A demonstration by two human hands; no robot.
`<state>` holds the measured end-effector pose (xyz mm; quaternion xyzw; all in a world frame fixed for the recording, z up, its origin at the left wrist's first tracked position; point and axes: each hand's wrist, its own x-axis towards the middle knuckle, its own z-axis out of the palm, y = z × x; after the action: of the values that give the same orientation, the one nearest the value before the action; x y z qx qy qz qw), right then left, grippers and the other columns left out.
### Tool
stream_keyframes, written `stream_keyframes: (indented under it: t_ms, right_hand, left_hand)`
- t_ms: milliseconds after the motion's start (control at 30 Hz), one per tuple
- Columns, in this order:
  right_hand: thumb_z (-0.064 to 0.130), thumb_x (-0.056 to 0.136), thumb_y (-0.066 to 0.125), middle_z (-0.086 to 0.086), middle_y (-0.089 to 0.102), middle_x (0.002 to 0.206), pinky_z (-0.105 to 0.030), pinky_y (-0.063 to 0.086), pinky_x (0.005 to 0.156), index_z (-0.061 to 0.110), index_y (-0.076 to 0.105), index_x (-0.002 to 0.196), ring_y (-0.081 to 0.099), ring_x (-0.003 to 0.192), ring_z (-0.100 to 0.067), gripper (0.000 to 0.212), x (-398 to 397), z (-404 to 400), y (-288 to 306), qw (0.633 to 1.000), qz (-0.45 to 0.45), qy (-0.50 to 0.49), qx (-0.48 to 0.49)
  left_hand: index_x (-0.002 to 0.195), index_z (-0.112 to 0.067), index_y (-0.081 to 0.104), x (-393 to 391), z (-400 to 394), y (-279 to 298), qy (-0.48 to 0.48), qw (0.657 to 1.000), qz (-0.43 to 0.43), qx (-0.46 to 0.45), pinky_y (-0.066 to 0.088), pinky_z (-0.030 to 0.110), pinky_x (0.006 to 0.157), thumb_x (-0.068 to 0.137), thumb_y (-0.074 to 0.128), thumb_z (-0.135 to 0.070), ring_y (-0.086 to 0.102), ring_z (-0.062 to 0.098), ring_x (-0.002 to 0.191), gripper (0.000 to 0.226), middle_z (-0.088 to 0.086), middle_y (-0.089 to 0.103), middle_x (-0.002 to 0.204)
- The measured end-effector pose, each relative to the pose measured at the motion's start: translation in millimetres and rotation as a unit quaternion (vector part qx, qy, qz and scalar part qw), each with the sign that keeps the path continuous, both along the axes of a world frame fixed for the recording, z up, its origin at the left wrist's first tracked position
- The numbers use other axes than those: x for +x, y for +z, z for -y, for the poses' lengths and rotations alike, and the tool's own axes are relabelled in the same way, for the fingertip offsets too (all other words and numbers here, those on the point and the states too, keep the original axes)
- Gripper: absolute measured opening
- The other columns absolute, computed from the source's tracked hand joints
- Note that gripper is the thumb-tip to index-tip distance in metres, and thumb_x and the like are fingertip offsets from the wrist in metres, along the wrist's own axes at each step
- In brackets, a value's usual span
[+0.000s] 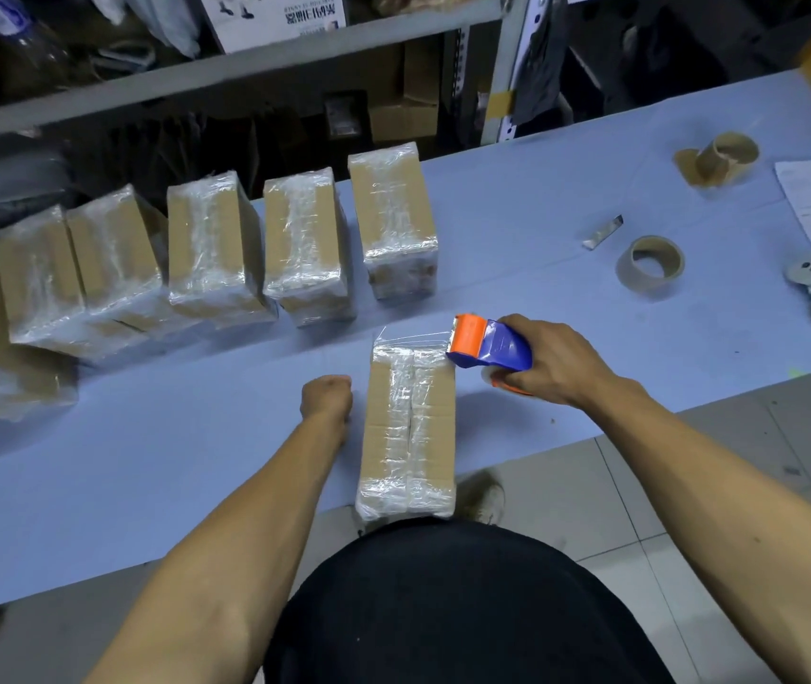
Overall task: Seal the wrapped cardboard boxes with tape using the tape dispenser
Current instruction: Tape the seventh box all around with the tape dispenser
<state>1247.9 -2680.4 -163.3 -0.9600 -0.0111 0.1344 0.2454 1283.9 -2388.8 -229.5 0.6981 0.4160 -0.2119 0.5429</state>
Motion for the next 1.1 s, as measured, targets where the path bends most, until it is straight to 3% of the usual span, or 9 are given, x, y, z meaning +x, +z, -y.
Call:
stream_keyframes:
  t_ms: [100, 200, 400, 500, 633, 733, 867, 967, 1100]
  right_hand:
    - [0.047, 0.078, 0.076, 0.003, 0.066, 0.111, -0.026, 0.042, 0.068, 0.026, 0.051, 0.128, 0.060, 0.089, -0.020, 0.060, -0.2, 2.7, -4.8, 1.000, 0.005, 0.002, 0.009]
    - [0.048, 0.078, 0.076, 0.003, 0.065, 0.115, -0.026, 0.044, 0.069, 0.025, 0.049, 0.131, 0.060, 0.092, -0.019, 0.064, 3.1, 0.4, -6.0, 1.000, 0.007, 0.016, 0.017]
    - [0.053, 0.079, 0.073, 0.007, 0.064, 0.111, -0.032, 0.052, 0.073, 0.030, 0.048, 0.129, 0.060, 0.091, -0.018, 0.061, 3.0, 14.6, -4.7, 0.998, 0.003, 0.054, 0.018]
    - [0.052, 0.079, 0.073, 0.008, 0.064, 0.105, -0.034, 0.053, 0.072, 0.032, 0.047, 0.126, 0.059, 0.086, -0.018, 0.057, -5.6, 40.9, -5.3, 0.998, -0.024, 0.053, 0.013]
    - [0.046, 0.079, 0.071, 0.002, 0.065, 0.105, -0.034, 0.052, 0.071, 0.031, 0.048, 0.127, 0.060, 0.088, -0.023, 0.056, -15.8, 73.0, -7.4, 0.993, -0.069, 0.037, -0.085]
    - [0.038, 0.081, 0.067, -0.006, 0.063, 0.105, -0.032, 0.044, 0.067, 0.025, 0.047, 0.132, 0.061, 0.092, -0.029, 0.056, -5.9, 52.6, -8.8, 0.982, -0.055, 0.061, -0.169]
    - [0.022, 0.080, 0.062, -0.008, 0.060, 0.100, -0.031, 0.034, 0.065, 0.018, 0.048, 0.127, 0.059, 0.085, -0.030, 0.050, 6.1, -2.8, -8.7, 0.967, -0.046, 0.092, -0.232]
    - [0.019, 0.077, 0.064, -0.007, 0.060, 0.095, -0.031, 0.032, 0.067, 0.015, 0.052, 0.113, 0.052, 0.077, -0.027, 0.038, 14.1, -33.4, -5.9, 0.955, -0.043, 0.083, -0.283]
    - [0.009, 0.080, 0.062, -0.003, 0.064, 0.098, -0.030, 0.031, 0.070, 0.016, 0.057, 0.100, 0.062, 0.088, -0.023, 0.022, 31.4, -69.6, -0.8, 0.935, -0.033, 0.095, -0.340]
  left_hand:
    - [0.087, -0.017, 0.061, 0.4, 6.1, 13.9, -0.054, 0.990, 0.125, -0.023, 0.044, 0.032, 0.081, 0.100, 0.053, -0.046, 0.057, 0.018, 0.086, 0.033, 0.000, 0.063, 0.095]
    - [0.091, -0.018, 0.069, 1.0, 31.1, 24.9, -0.177, 0.970, 0.162, -0.034, 0.053, 0.036, 0.083, 0.086, 0.055, -0.066, 0.066, 0.015, 0.087, 0.051, -0.001, 0.073, 0.096]
    - [0.080, -0.013, 0.067, -1.9, 37.1, 20.6, -0.216, 0.960, 0.177, 0.035, 0.053, 0.034, 0.072, 0.082, 0.056, -0.069, 0.068, 0.016, 0.071, 0.057, -0.002, 0.073, 0.075]
    - [0.084, -0.010, 0.069, -1.5, 35.2, 19.5, -0.206, 0.963, 0.173, 0.017, 0.057, 0.045, 0.082, 0.078, 0.057, -0.071, 0.073, 0.028, 0.084, 0.063, 0.006, 0.076, 0.082]
    - [0.088, -0.003, 0.066, -2.1, 38.9, 22.7, -0.214, 0.960, 0.180, 0.023, 0.056, 0.052, 0.084, 0.079, 0.056, -0.072, 0.070, 0.029, 0.079, 0.070, 0.012, 0.074, 0.084]
    - [0.089, -0.007, 0.066, -3.4, 40.0, 24.0, -0.223, 0.957, 0.180, 0.033, 0.056, 0.050, 0.085, 0.079, 0.053, -0.074, 0.070, 0.037, 0.090, 0.069, 0.014, 0.074, 0.089]
    - [0.082, -0.021, 0.068, -3.1, 40.1, 21.5, -0.222, 0.957, 0.182, 0.045, 0.056, 0.035, 0.076, 0.090, 0.056, -0.062, 0.071, 0.018, 0.078, 0.043, -0.002, 0.075, 0.082]
    - [0.092, -0.024, 0.070, -3.0, 40.6, 20.9, -0.229, 0.955, 0.183, 0.050, 0.050, 0.026, 0.071, 0.094, 0.056, -0.057, 0.069, 0.008, 0.081, 0.036, -0.006, 0.075, 0.090]
    - [0.087, -0.026, 0.064, -2.9, 41.8, 21.9, -0.230, 0.953, 0.190, 0.049, 0.046, 0.025, 0.071, 0.094, 0.057, -0.055, 0.063, 0.005, 0.076, 0.031, -0.009, 0.070, 0.087]
